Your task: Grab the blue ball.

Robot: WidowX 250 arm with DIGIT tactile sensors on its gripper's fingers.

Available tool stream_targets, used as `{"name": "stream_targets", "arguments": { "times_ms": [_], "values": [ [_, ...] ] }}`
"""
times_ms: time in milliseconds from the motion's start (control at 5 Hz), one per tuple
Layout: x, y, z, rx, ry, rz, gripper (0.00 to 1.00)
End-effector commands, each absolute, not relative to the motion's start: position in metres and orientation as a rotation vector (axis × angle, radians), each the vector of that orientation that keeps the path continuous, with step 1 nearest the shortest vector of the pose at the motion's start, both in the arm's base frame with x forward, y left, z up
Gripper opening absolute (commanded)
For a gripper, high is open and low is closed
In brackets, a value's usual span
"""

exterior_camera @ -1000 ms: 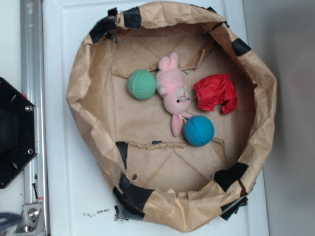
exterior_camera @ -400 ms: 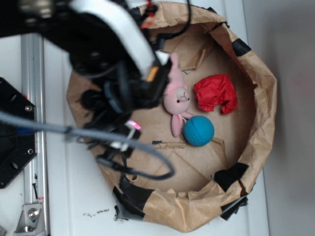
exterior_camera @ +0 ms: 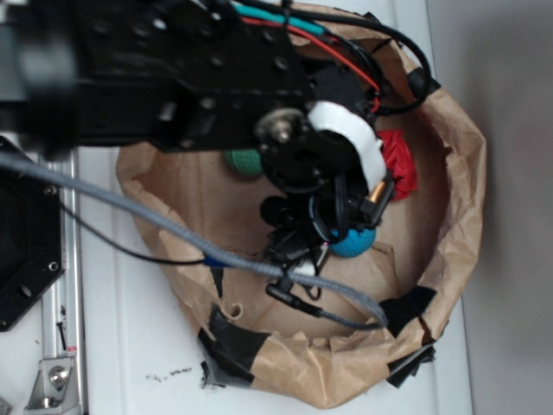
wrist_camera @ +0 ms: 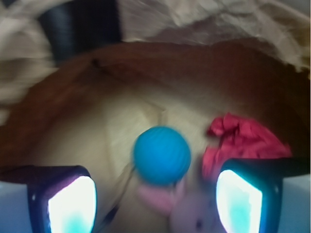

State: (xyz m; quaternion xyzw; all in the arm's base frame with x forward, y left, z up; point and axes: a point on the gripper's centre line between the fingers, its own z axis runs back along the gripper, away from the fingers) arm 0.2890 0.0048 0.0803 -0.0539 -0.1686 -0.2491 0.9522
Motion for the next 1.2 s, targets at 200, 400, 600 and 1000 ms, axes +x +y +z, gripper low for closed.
{"name": "stream_targets", "arguments": {
  "times_ms": [200,400,600,1000],
  "values": [
    [0.318,-0.013,0.045,-0.056,-0.364,-0.571,0.00],
    [0.311,-0.008,0.074,-0.042,-0.363,-0.513,0.00],
    [0.303,0.002,0.124,0.051,-0.351,-0.433,0.00],
    [0.265,0.023,0.205,0.057,-0.219,-0.029,0.00]
  ]
}}
